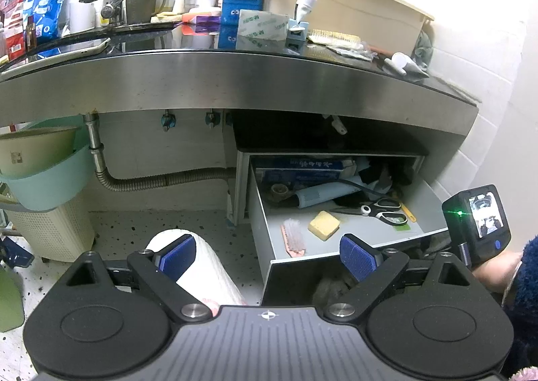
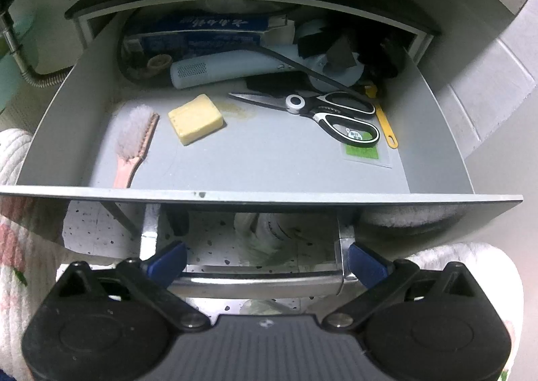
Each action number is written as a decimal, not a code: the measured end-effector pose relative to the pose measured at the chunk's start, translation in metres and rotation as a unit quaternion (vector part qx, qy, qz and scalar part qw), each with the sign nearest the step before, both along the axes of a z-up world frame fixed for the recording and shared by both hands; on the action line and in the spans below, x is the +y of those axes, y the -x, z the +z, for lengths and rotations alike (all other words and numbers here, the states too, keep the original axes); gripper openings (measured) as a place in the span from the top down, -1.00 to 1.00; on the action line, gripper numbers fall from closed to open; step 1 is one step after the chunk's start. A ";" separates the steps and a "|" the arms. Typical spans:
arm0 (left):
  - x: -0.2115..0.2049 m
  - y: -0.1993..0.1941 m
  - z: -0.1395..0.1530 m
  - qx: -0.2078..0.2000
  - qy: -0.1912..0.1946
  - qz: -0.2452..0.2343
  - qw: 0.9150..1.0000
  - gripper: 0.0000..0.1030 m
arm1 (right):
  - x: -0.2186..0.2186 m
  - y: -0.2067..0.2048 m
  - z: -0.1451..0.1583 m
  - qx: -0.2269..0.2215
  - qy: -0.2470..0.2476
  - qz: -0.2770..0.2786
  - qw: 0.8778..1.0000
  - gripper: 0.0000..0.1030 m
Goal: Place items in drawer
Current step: 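Open the right gripper and lift it away from the handle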
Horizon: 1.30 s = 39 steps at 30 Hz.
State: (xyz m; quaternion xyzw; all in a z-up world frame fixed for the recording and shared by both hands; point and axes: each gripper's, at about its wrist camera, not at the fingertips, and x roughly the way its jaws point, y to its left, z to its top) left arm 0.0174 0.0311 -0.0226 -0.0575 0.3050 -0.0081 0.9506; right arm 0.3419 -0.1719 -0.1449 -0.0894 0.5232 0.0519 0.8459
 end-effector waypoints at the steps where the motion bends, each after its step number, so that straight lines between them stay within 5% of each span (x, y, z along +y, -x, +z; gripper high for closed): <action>1: -0.001 0.000 0.000 0.000 -0.001 -0.001 1.000 -0.81 | 0.000 0.000 0.000 -0.001 0.000 0.000 1.000 -1.00; 12: -0.006 -0.003 -0.002 0.011 -0.011 -0.006 1.000 -0.81 | -0.007 0.016 -0.001 -0.039 -0.021 0.002 0.999 -1.00; 22: -0.014 -0.013 -0.007 0.031 -0.021 -0.017 0.999 -0.81 | -0.027 0.047 0.027 -0.122 -0.103 -0.013 0.987 -0.97; 34: -0.021 -0.023 0.008 -0.002 -0.042 -0.021 0.999 -0.81 | -0.049 0.118 0.060 -0.294 -0.142 0.016 0.945 -1.00; 39: -0.029 -0.031 0.021 -0.029 -0.055 -0.038 0.997 -0.81 | -0.058 0.134 0.064 -0.329 -0.160 0.013 0.930 -1.00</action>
